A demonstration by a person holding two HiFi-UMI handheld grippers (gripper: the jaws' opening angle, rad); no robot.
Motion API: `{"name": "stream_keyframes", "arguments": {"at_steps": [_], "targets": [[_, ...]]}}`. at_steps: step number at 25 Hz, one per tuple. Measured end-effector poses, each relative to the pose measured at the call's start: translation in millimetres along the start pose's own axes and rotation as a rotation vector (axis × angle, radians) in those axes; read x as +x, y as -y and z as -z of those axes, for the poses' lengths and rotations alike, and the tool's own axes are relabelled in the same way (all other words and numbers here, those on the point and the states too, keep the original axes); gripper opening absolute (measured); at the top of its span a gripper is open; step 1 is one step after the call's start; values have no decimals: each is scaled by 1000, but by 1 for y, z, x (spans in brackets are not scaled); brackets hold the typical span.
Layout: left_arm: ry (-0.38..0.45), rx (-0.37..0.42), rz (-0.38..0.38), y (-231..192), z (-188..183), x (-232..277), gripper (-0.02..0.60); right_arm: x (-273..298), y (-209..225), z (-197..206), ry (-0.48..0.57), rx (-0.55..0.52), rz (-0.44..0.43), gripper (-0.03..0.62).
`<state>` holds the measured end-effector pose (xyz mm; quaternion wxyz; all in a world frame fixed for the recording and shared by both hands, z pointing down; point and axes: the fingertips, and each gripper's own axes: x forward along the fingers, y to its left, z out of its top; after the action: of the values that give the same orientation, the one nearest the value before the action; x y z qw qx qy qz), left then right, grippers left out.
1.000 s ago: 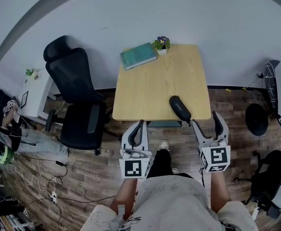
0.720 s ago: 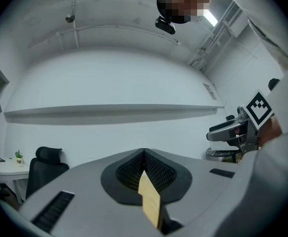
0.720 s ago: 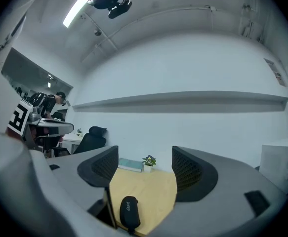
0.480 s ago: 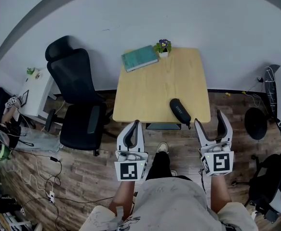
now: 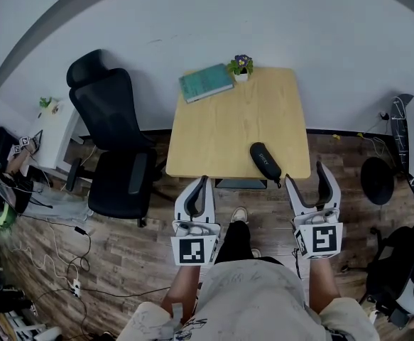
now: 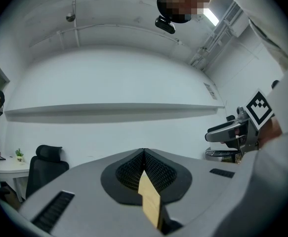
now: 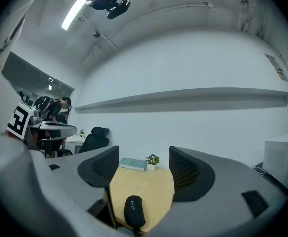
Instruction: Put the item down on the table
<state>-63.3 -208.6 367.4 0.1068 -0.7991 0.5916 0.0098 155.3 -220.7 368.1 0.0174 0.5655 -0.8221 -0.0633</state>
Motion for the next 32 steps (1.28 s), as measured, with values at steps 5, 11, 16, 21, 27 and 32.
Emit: {"name": "stream_keyframes", "arguments": {"at_steps": [5,11,16,21,27,32], "targets": [[-14,-6,4,3,7,-1,6,0,0,3,4,9,2,292],[-28,-8,19,10,9,-1,6,-6,3,2,38,32,9,171],[-37,-7,23,10,10,-2,6,-10,6,4,52,60,33,36],[-39,-11,23,10,13,-4,6,-11,5,8,34,57,39,17],[-41,-6,23,12,15,-8,7,-12,4,9,29,58,45,17],[-76,-20,15,10,19,-12,6,-12,1,10,22,50,38,17]]}}
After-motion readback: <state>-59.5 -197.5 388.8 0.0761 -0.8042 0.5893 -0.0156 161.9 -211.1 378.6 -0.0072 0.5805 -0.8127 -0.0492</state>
